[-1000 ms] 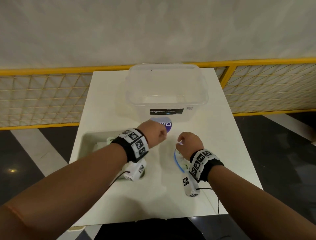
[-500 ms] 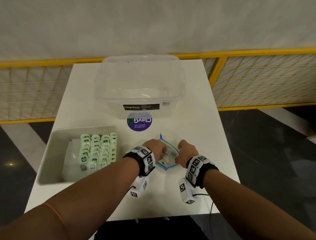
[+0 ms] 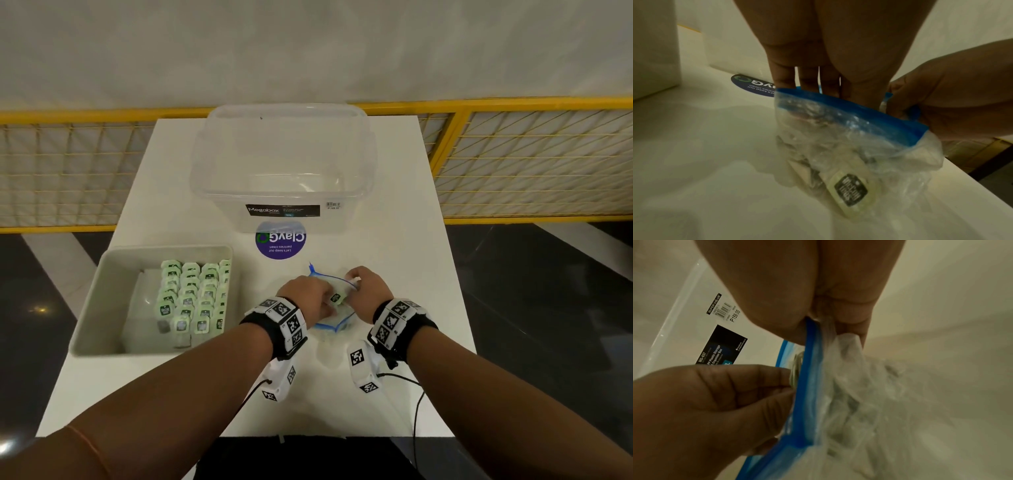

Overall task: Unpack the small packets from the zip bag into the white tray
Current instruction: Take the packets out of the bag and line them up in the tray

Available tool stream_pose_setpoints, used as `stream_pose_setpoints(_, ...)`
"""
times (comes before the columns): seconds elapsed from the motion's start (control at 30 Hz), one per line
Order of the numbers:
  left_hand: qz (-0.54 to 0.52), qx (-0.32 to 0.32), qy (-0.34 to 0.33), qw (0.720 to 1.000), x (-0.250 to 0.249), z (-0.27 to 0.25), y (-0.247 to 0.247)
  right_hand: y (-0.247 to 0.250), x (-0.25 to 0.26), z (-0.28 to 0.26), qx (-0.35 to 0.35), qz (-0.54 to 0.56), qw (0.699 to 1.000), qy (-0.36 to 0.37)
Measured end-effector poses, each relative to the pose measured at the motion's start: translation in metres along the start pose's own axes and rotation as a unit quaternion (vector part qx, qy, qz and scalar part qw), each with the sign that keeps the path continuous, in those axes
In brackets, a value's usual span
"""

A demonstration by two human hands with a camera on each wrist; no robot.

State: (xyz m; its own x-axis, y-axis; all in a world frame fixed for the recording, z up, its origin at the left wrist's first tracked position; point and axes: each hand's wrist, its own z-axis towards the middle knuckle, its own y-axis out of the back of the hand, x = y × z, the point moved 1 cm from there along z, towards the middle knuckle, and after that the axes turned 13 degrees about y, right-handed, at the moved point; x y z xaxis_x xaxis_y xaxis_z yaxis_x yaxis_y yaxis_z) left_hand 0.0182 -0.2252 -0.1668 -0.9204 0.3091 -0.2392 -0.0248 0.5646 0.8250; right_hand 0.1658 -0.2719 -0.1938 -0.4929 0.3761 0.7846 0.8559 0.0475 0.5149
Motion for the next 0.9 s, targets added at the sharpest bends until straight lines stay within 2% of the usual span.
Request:
stream_pose_setpoints(0.13,0.011,-0.01,0.001,1.0,-0.004,-0.002,0.002,0.0,0.003,0.0,0.015,0.026,0.999,0.03)
stream_pose_setpoints(0.3,0.03,-0.035,-0.003,0.999,0.002,-0.003,0.012,0.0,0.0,0.002,0.034,-0.011,0.999,0.038)
stream_pose_setpoints(0.43,-0.01,-0.086,-0.016,0.996,0.011,-0.007,0.027,0.006,0.004,-0.002,0.05,-0.04,0.996,0.07)
stream_pose_setpoints(0.6,-0.12,-0.138,-0.066,0.981,0.01,-0.012,0.046,0.012,0.021,-0.002,-0.009,-0.052,0.979,0.198)
stream_pose_setpoints(0.7,-0.162,-0.151,-0.07,0.973,0.006,-0.012,0.048,0.016,0.031,-0.006,-0.036,-0.056,0.974,0.215)
stream_pose_setpoints(0.8,-0.16,-0.129,-0.015,0.979,0.007,-0.01,0.044,0.018,0.03,-0.011,-0.013,-0.079,0.98,0.184)
stream_pose_setpoints(0.9,-0.035,-0.056,0.025,0.998,0.002,-0.005,0.031,0.018,0.023,-0.016,0.002,-0.1,0.984,0.146)
